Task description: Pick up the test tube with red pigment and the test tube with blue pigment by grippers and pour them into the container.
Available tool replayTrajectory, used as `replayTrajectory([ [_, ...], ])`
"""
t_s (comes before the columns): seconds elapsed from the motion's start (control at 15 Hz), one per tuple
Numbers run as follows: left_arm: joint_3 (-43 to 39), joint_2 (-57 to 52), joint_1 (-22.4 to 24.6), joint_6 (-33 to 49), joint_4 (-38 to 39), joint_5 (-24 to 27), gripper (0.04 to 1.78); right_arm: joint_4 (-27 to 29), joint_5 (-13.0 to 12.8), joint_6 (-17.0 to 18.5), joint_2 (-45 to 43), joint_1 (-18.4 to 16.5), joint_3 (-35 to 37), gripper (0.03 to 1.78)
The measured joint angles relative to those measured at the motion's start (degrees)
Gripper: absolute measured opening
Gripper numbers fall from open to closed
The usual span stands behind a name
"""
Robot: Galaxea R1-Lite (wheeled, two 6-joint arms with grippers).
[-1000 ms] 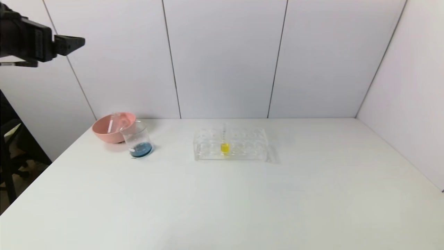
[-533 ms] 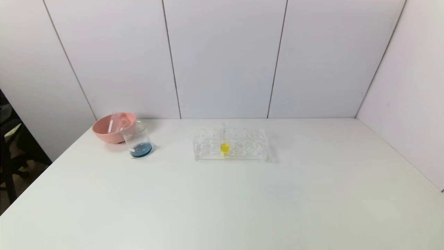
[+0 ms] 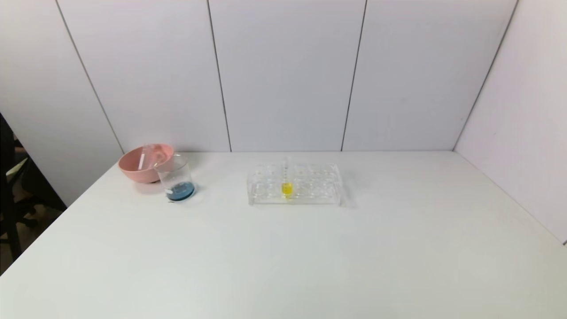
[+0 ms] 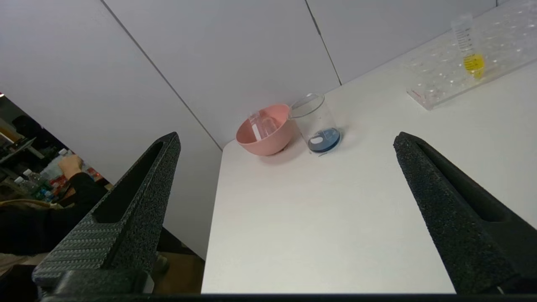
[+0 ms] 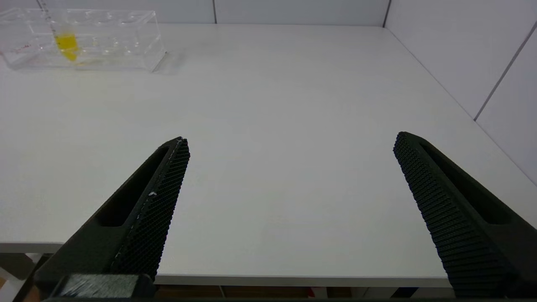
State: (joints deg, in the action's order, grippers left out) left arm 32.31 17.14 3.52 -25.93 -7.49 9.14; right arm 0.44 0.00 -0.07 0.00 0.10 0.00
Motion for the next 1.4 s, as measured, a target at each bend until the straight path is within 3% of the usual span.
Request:
replayTrajectory([
  [0.47,-13.2,-8.63,-2.27,2.56,0.95,-3.85,1.77,0.0,0.0,0.02,0.0,-0.02,0.0,1.77],
  [0.87,-30.44,-15.8,-2.97,11.04,12.02,-3.36,1.77,0.0,0.0,0.0,0.0,-0.05,0.0,1.77],
  [1.27,-32.26,-17.19,-3.01,12.85,7.39,-5.18,1.77,0.0,0.0,0.02,0.0,-0.02,0.0,1.77],
  [1.4,-32.28,-17.19,-3.01,18.55,7.18,-7.02,1.77,0.0,0.0,0.0,0.0,-0.02,0.0,1.77],
])
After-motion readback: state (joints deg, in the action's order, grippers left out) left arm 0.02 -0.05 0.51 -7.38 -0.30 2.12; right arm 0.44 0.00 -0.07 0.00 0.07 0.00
